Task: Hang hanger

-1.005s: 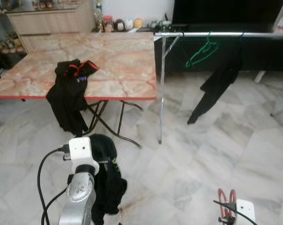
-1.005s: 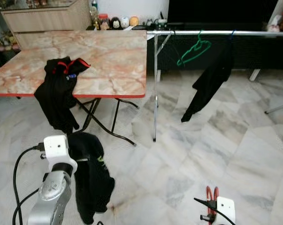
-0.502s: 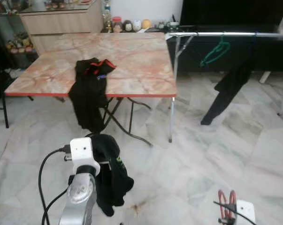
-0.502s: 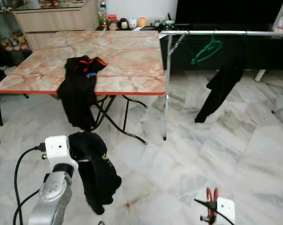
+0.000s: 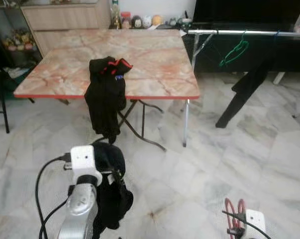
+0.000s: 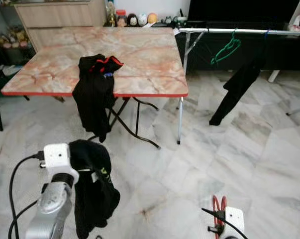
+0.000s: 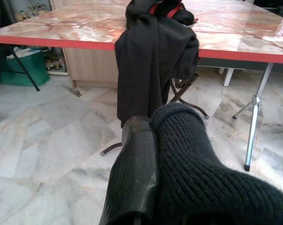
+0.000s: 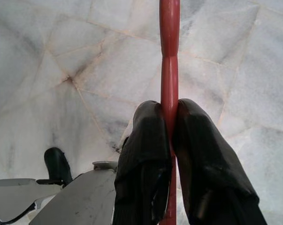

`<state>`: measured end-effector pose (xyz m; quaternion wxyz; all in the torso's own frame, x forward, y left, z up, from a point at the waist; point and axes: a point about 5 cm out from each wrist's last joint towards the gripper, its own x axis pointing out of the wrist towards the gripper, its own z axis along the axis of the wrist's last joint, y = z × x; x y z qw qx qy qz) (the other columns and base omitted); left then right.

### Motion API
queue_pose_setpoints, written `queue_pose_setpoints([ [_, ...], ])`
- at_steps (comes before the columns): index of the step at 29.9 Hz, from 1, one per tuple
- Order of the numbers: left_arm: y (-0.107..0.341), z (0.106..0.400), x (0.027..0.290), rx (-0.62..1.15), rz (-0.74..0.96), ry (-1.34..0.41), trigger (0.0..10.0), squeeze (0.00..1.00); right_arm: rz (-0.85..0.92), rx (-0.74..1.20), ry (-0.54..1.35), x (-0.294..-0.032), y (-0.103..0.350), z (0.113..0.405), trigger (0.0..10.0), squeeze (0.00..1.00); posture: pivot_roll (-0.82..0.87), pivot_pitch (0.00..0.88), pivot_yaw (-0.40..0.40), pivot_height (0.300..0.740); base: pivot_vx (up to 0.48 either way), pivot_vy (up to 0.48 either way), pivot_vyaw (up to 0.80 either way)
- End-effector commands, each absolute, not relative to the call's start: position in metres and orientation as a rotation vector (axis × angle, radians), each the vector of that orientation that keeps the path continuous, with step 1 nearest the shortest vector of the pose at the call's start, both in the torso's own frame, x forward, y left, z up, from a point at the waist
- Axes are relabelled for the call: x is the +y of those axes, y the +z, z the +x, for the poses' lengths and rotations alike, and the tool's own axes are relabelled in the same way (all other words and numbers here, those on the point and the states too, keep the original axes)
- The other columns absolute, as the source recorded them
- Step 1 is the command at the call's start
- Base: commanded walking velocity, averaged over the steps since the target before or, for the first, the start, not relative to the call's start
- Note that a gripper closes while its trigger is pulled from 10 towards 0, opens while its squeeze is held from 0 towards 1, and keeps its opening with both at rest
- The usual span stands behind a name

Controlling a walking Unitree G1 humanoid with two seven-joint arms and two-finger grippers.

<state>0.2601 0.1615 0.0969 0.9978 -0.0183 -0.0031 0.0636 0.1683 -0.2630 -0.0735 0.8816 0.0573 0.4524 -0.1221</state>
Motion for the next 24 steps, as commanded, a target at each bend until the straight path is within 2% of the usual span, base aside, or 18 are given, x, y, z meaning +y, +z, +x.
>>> queue_pose_setpoints([
  [1, 0.1096, 0.2616, 0.1558, -0.067, -0.041, 0.102, 10.0, 0.0, 0.113, 0.934, -0.267, -0.2676, -0.0719, 0.1682, 10.0, 0.0, -0.05, 0.0, 0.012, 0.74, 0.0, 0.0, 0.0],
  [13, 0.114, 0.2618, 0.1529, -0.083, -0.073, 0.074, 10.0, 0.0, 0.114, 0.934, -0.266, -0.2674, -0.0719, 0.1684, 10.0, 0.0, -0.05, 0.0, 0.012, 0.74, 0.0, 0.0, 0.0],
  [24, 0.1162, 0.2624, 0.1518, -0.091, -0.071, 0.064, 10.0, 0.0, 0.115, 0.934, -0.263, -0.2672, -0.0719, 0.1686, 10.0, 0.0, -0.05, 0.0, 0.011, 0.74, 0.261, 0.0, 0.0],
])
